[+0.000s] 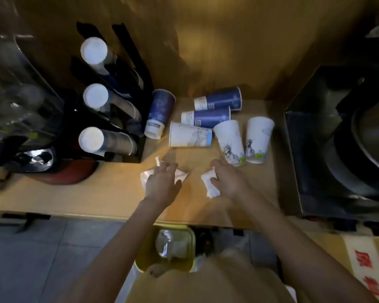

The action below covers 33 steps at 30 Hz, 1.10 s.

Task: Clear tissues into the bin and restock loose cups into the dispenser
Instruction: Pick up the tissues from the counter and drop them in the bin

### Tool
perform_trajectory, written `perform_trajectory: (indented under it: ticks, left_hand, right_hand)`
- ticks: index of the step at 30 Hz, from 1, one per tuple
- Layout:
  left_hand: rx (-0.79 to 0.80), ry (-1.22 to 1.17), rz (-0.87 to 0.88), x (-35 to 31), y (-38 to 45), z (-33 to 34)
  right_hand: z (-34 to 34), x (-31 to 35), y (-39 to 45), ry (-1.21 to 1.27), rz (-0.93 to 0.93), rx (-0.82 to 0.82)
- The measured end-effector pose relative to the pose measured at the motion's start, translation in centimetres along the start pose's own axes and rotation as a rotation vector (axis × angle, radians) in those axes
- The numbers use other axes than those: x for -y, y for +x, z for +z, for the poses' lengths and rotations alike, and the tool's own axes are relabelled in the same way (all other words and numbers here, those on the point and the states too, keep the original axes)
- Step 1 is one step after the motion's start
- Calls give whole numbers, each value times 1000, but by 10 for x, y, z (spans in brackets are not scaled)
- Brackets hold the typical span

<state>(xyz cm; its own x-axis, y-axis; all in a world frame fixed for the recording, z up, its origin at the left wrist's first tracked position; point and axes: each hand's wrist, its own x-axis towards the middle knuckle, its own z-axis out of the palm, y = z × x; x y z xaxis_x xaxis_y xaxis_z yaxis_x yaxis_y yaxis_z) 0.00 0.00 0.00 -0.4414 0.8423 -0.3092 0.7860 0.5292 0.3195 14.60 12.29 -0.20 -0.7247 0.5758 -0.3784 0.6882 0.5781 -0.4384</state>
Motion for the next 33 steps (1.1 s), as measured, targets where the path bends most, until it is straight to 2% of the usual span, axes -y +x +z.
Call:
perform_trajectory:
  ticks: [5, 10, 14, 19, 22, 25, 28, 33]
  left_hand:
    - [31, 118, -126, 21, -6, 40]
    - [100, 114, -136, 36, -3, 60]
    - [27, 48, -157, 49, -5, 53]
    - [-92, 15, -145, 56, -34, 56]
    - [-124, -29, -159, 59, -55, 61]
    - [-127, -66, -201, 64, -74, 66]
    - [-135, -116, -209, 78, -91, 71]
    - [-106, -236, -250, 113, -134, 84]
  right_hand:
    - [33, -7, 7, -54, 20, -97]
    - [62, -14, 5, -4, -3, -222]
    - [65, -12, 2, -171, -94, -271]
    - [79, -12, 1, -239, -101, -299]
    - [85, -7, -1, -248, -168, -344]
    - [93, 2, -3, -218, -227, -281]
    - [95, 20, -6, -149, -122, -159]
    - [118, 51, -28, -160, -154, -208]
